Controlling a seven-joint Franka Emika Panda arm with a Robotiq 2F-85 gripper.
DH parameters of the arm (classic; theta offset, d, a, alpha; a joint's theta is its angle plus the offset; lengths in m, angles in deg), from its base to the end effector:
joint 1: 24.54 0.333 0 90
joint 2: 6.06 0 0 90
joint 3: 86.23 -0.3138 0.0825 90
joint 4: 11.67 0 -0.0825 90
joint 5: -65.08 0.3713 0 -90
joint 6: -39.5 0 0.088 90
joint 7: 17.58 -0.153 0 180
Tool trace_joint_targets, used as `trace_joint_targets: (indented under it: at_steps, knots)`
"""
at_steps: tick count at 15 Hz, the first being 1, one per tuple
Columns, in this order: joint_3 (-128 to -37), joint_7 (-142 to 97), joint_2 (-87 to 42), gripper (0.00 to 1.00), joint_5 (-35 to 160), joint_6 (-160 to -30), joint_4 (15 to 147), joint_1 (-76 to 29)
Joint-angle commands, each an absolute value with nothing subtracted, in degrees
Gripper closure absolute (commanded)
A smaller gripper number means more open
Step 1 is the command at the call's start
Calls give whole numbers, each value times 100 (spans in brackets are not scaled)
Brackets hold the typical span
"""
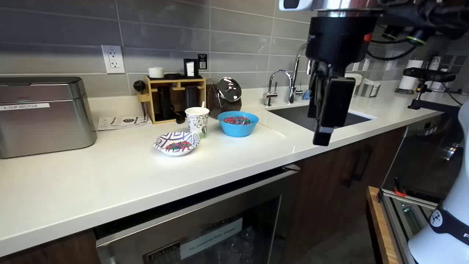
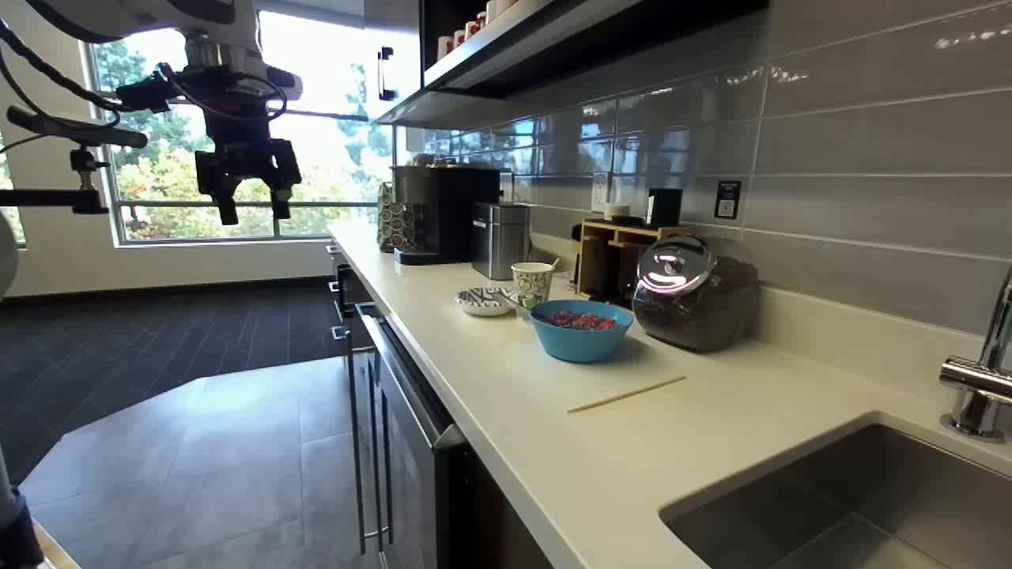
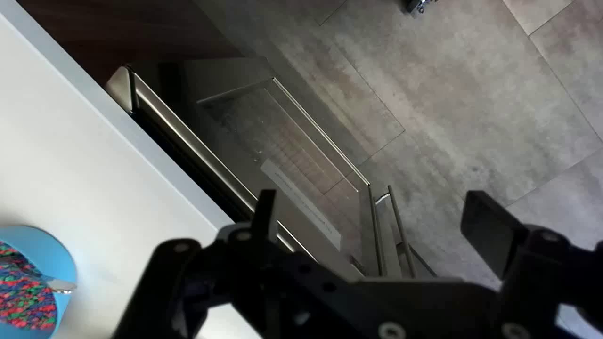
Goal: Remove the spoon from the bowl
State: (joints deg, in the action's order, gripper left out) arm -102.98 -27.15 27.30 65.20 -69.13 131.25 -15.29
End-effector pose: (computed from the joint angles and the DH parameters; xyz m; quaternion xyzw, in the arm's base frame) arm 0.3254 0.1580 0.4311 0.9898 0.1179 0.0051 0.0803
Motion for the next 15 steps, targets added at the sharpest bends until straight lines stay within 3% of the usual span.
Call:
trace_joint_targets:
  at_steps: [1, 8, 15]
  knots:
    - [-10218, -2759, 2711, 0, 6472, -6902, 13115, -1435]
    - [-10218, -2759, 2711, 0, 6471, -6902, 13115, -1435]
    - [-9505, -3562, 1854, 0, 6590, -7237, 12739, -2333]
